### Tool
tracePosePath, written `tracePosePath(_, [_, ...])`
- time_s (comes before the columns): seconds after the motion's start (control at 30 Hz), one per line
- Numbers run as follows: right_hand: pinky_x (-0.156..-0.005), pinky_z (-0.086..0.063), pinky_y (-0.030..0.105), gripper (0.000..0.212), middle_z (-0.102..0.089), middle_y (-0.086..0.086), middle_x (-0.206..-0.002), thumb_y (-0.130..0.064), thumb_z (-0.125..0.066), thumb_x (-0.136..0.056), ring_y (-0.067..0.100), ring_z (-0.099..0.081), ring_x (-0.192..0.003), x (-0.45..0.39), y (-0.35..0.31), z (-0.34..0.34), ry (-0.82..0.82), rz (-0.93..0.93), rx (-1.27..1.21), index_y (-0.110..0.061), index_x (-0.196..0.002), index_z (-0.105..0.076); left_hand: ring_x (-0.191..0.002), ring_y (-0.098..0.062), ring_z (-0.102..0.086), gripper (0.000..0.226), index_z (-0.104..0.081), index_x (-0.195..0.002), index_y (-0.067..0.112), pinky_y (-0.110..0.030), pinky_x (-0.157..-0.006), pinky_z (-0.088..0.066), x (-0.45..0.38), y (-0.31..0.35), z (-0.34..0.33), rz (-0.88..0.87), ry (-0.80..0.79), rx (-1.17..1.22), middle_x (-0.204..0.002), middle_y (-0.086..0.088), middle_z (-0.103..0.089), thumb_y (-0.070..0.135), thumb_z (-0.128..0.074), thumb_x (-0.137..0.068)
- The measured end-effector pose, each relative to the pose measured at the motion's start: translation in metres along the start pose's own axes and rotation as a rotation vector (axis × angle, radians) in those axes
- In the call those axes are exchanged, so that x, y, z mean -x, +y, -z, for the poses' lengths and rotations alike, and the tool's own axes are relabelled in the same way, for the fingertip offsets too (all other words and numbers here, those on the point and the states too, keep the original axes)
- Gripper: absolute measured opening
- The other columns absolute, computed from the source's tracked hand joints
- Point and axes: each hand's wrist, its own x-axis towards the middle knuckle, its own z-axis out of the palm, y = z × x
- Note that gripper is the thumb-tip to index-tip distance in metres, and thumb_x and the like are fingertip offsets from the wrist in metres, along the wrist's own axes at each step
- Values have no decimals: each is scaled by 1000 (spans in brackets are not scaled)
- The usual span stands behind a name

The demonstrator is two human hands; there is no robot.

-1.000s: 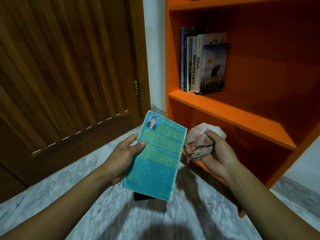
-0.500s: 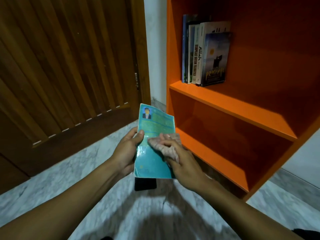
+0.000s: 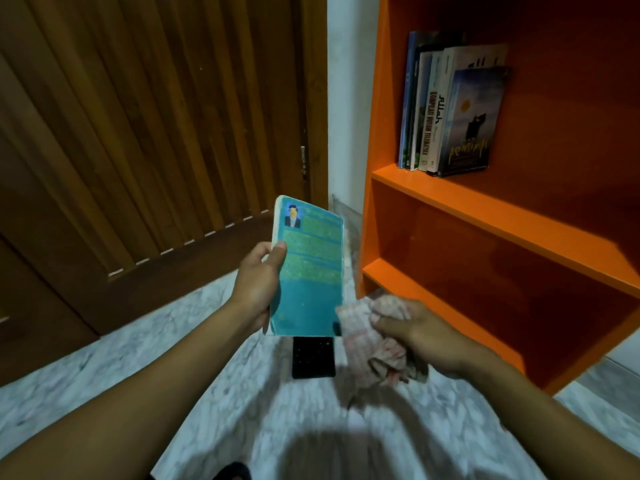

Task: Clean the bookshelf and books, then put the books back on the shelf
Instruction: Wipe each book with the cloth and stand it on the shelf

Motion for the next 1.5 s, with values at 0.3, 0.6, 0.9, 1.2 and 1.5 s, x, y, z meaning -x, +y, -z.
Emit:
tracePosePath(0.3, [-72, -57, 27, 32, -69, -3, -126, -17, -51, -102, 10, -70, -80, -30, -16, 6, 773, 163, -359, -17, -132, -61, -76, -37, -73, 24, -66, -85, 16, -49, -72, -56, 37, -33, -39, 75, -234, -82, -89, -19, -75, 28, -54, -102])
tracePosePath(0.6, [-123, -1, 52, 52, -3, -34, -159, -60, -21, -95, -6, 3, -149, -35, 10, -22, 482, 181, 471, -63, -146, -9, -98, -37, -72, 24, -69, -106, 11, -57, -95, -54, 45, -37, -78, 249, -275, 93, -102, -17, -75, 27, -50, -103])
tracePosePath(0.9, [-125, -11, 46, 55, -19, -21, -162, -27, -45, -100, 5, -2, -152, -14, 27, -43, 133, 419, 584, -39, -152, -31, -102, -40, -71, 36, -63, -123, 11, -61, -98, -50, 6, -33, -49, 385, -48, 372, -112, -20, -73, 36, -46, -103])
tracePosePath(1.2, [-117, -29, 29, 60, -59, -8, -136, 11, -50, -75, 10, -32, -144, -1, 31, -37, -50, 612, 660, -20, -124, -61, -99, -36, -72, 27, -66, -117, 18, -59, -91, -54, -8, -8, -24, 173, 72, 380, -110, -11, -75, 33, -47, -104])
tracePosePath(1.5, [-57, -46, 26, 14, -65, 2, -79, -17, -49, -103, -3, -57, -55, -4, 36, -19, 255, -29, 210, -10, -104, -61, -104, -37, -71, 28, -65, -121, 21, -65, -94, -50, -16, 5, -9, 99, 45, 418, -113, -11, -74, 31, -44, -105])
